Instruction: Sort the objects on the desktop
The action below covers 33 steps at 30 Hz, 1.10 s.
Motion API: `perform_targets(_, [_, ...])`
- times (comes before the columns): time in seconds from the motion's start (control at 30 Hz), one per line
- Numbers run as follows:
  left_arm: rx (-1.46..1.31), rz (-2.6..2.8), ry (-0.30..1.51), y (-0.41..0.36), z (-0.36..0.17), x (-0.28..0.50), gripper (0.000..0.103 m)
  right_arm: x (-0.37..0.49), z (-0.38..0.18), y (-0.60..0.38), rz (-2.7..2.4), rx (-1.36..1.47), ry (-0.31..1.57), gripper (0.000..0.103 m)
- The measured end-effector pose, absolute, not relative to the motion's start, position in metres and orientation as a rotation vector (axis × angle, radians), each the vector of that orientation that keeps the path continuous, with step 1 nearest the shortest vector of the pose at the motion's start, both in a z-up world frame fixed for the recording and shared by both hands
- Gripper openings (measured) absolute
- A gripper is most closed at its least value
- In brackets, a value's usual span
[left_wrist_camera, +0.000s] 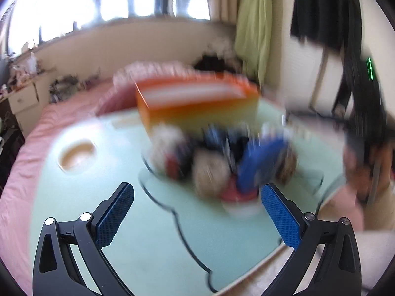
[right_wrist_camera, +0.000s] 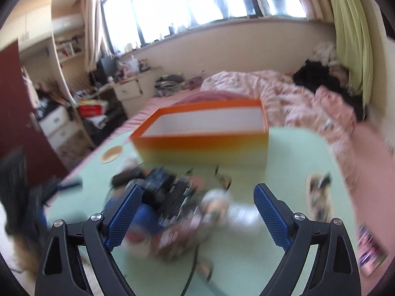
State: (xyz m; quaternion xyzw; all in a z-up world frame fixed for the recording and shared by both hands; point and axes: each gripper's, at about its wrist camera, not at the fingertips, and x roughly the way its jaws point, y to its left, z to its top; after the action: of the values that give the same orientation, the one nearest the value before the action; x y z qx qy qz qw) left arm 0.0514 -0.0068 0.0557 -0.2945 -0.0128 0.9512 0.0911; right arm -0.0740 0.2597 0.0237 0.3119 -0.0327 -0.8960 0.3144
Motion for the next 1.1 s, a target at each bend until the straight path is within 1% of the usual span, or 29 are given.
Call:
perform_targets(0.07, [-0.813,2.868,-0.058,-0.019,0.074,0.049,0.102,-0.072,0.015,0.265,-2.367,0.865,-0.152,0.091])
perform_targets(0.1, [-0.812,2.878,-0.067,-0.024,0.078,0.045,0.096,-0.075,0.012,0.267,-2.370,0.890,-0.178,0.085])
perform_targets(0.13, [-0.830,2.878,-0.081,-0.029,0.080,0.036,0.092,-0.079,0.008,0.267,-2.361,0.926,-0.216,0.079])
perform_targets(0.17, [-0.860,2.864,-0.092,-0.032,0.079,0.027,0.088,-0.081,0.006,0.266,-2.347,0.946,-0.238,0.077])
perform_targets(0.23, [-0.955,2.810,-0.120,-0.039,0.072,0.004,0.087,-0.085,0.000,0.263,-2.318,0.996,-0.276,0.068])
perform_targets(0.3, [-1.071,2.751,-0.158,-0.043,0.062,-0.027,0.078,-0.084,-0.006,0.257,-2.329,1.035,-0.265,0.064])
perform_targets(0.47, [-1.248,2.693,-0.107,-0.042,0.038,-0.071,0.077,-0.079,-0.012,0.254,-2.325,1.057,-0.253,0.064])
perform_targets(0.5, [-1.262,2.683,-0.116,-0.042,0.032,-0.076,0.075,-0.077,-0.010,0.253,-2.337,1.056,-0.233,0.064])
perform_targets(0.53, [-1.274,2.677,-0.132,-0.043,0.028,-0.078,0.070,-0.075,-0.009,0.252,-2.348,1.052,-0.215,0.064])
perform_targets(0.57, [-1.319,2.650,-0.139,-0.044,0.021,-0.078,0.056,-0.070,-0.006,0.250,-2.374,1.038,-0.172,0.064])
perform_targets(0.6, [-1.333,2.639,-0.151,-0.046,0.017,-0.078,0.049,-0.068,-0.004,0.247,-2.400,1.027,-0.127,0.064])
perform_targets(0.67, [-1.332,2.638,-0.225,-0.056,0.010,-0.073,0.049,-0.062,-0.003,0.241,-2.447,1.012,-0.022,0.064])
perform_targets(0.73, [-1.342,2.682,-0.213,-0.062,0.009,-0.069,0.041,-0.058,-0.004,0.235,-2.484,1.009,0.070,0.064])
perform_targets(0.8, [-1.346,2.746,-0.130,-0.063,0.008,-0.064,0.027,-0.054,-0.008,0.226,-2.513,0.992,0.185,0.064])
perform_targets(0.83, [-1.342,2.760,-0.099,-0.062,0.007,-0.062,0.027,-0.053,-0.010,0.224,-2.514,0.983,0.199,0.059])
perform_targets(0.87, [-1.340,2.758,-0.089,-0.061,0.007,-0.059,0.026,-0.053,-0.013,0.223,-2.506,0.992,0.204,0.051])
perform_targets(0.9, [-1.335,2.751,-0.092,-0.061,0.007,-0.058,0.026,-0.052,-0.016,0.223,-2.481,1.002,0.190,0.043])
perform_targets(0.93, [-1.326,2.739,-0.108,-0.061,0.008,-0.054,0.026,-0.054,-0.017,0.225,-2.473,0.999,0.178,0.037])
perform_targets(0.97, [-1.315,2.735,-0.123,-0.062,0.008,-0.051,0.026,-0.052,-0.018,0.226,-2.472,0.988,0.178,0.034])
perform_targets(1.03, [-1.287,2.745,-0.138,-0.064,0.012,-0.045,0.026,-0.047,-0.018,0.223,-2.472,0.964,0.203,0.022])
perform_targets(1.1, [-1.257,2.759,-0.148,-0.067,0.015,-0.044,0.026,-0.043,-0.019,0.221,-2.443,0.950,0.194,0.018])
